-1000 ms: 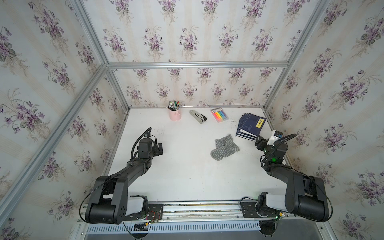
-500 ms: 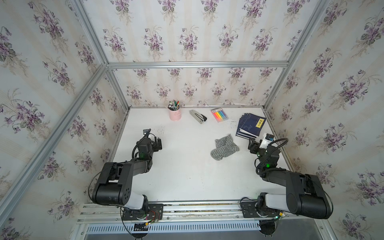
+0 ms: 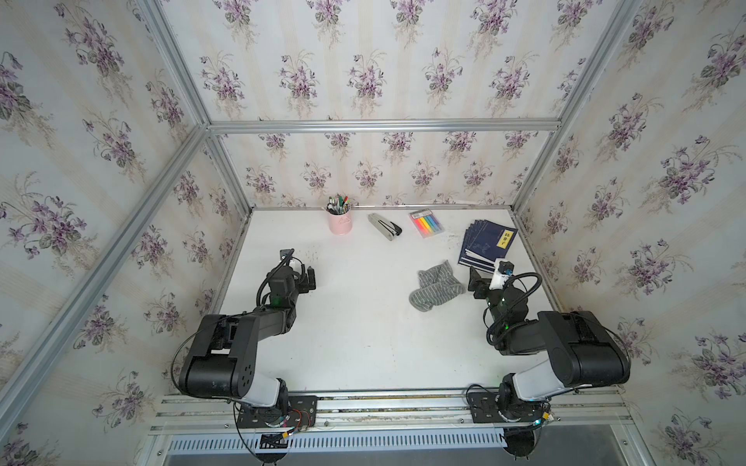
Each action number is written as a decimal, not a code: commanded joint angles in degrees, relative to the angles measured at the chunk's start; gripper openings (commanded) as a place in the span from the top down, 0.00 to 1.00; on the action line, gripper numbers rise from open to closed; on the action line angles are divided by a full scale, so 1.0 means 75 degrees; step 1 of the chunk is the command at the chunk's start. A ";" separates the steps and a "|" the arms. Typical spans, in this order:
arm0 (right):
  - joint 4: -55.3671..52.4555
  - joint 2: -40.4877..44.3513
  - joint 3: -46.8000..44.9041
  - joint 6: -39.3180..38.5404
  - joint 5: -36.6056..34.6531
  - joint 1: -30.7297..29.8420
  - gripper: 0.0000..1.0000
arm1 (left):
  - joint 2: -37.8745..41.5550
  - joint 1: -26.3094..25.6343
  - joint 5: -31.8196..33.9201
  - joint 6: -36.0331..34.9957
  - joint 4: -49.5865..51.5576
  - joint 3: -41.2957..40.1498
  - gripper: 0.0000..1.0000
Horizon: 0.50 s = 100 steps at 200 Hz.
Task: Wipe the cover of the book
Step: Reset both arms
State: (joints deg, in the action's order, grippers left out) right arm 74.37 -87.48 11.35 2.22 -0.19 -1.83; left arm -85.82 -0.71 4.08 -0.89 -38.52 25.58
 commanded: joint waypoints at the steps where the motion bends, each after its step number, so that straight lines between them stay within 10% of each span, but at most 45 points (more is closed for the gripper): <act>1: -0.0403 -0.0052 0.0269 -0.0167 -0.0257 -0.0003 0.16 | 0.0008 0.0001 -0.0107 -0.0110 -0.0133 0.0046 0.00; 100: -0.0424 -0.0038 0.0250 -0.0167 -0.0268 -0.0014 0.10 | -0.0007 0.0001 -0.0110 -0.0105 -0.0172 0.0056 0.00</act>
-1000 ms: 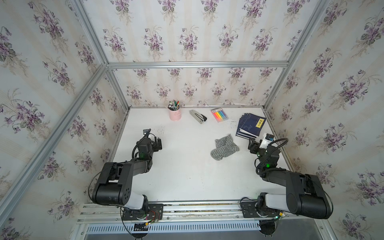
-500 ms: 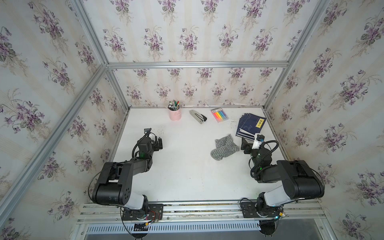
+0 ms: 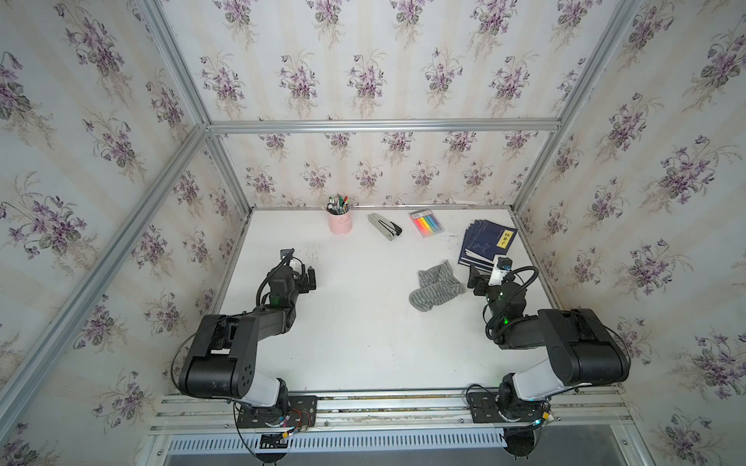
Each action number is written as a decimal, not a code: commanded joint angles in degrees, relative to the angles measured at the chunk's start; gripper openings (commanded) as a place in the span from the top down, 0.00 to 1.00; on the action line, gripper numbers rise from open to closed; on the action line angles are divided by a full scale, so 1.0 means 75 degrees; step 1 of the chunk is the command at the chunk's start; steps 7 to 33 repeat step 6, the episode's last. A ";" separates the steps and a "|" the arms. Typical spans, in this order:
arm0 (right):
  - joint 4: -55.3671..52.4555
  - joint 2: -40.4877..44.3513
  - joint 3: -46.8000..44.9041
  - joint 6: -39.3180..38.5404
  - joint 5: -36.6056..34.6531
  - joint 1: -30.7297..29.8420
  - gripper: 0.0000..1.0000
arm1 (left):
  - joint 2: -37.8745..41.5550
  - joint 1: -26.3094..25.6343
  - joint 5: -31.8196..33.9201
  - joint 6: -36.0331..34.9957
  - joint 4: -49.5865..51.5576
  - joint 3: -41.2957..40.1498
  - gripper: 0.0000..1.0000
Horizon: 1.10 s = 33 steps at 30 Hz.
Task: Wipe the cover of the book
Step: Reset both arms
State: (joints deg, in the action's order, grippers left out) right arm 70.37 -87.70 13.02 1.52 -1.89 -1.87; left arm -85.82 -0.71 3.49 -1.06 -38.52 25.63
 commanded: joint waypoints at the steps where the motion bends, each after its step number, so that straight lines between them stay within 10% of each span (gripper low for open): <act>1: 0.0104 -0.0012 0.0030 -0.0074 -0.0038 -0.0009 0.10 | -0.0012 0.0001 -0.0028 -0.0087 -0.0172 0.0045 0.00; 33: 0.0110 -0.0003 0.0034 -0.0072 -0.0041 -0.0008 0.09 | -0.0017 0.0001 -0.0031 -0.0087 -0.0207 0.0036 0.00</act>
